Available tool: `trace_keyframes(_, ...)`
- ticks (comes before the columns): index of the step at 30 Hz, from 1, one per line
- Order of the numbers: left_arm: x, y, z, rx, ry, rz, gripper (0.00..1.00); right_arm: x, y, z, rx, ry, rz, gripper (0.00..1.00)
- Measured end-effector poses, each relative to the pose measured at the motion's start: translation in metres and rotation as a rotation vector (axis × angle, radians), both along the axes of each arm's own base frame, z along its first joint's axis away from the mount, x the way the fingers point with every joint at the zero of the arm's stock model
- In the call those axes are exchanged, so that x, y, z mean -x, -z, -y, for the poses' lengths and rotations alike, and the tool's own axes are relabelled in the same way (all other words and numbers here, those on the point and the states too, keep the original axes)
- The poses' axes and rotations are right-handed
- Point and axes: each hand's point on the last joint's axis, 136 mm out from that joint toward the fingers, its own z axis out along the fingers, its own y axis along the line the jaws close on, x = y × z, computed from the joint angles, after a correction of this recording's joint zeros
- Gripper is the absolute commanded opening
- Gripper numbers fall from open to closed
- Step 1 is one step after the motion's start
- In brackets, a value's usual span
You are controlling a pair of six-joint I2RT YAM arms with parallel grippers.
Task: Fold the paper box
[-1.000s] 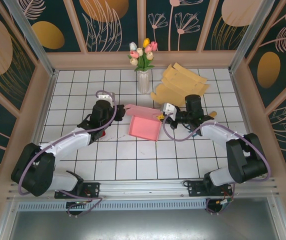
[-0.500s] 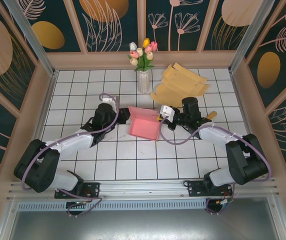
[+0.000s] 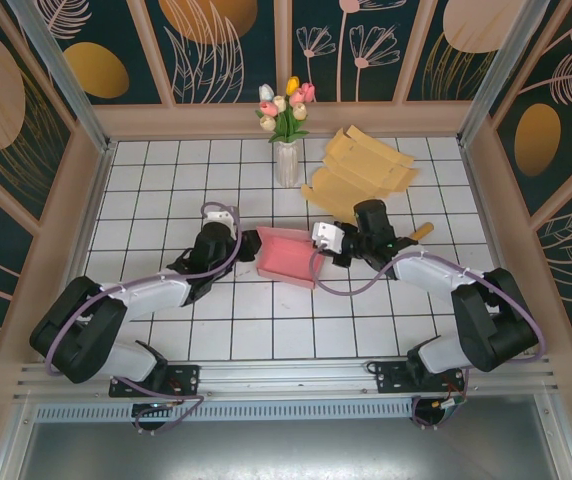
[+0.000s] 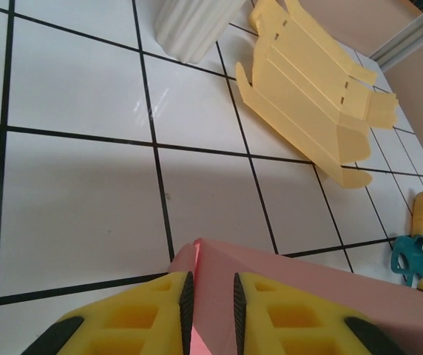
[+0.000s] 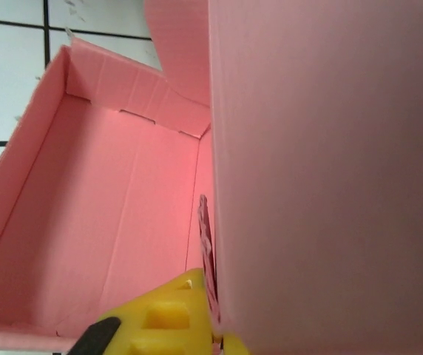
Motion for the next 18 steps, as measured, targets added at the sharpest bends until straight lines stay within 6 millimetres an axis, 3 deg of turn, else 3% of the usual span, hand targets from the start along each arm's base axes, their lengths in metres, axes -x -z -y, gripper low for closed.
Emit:
trace_keyframes(2,0.004,-0.001,0.004,0.009,0.01,0.01,0.24,0.001,0.003,0.001,0.028,0.004,-0.005,0.14)
trace_keyframes(5,0.01,0.001,0.003,0.013,0.018,0.017,0.24,0.002,0.004,0.001,0.057,0.003,-0.003,0.26)
trace_keyframes(18,0.029,0.003,-0.002,0.018,0.035,0.026,0.22,0.027,0.007,-0.003,0.157,-0.04,-0.008,0.38)
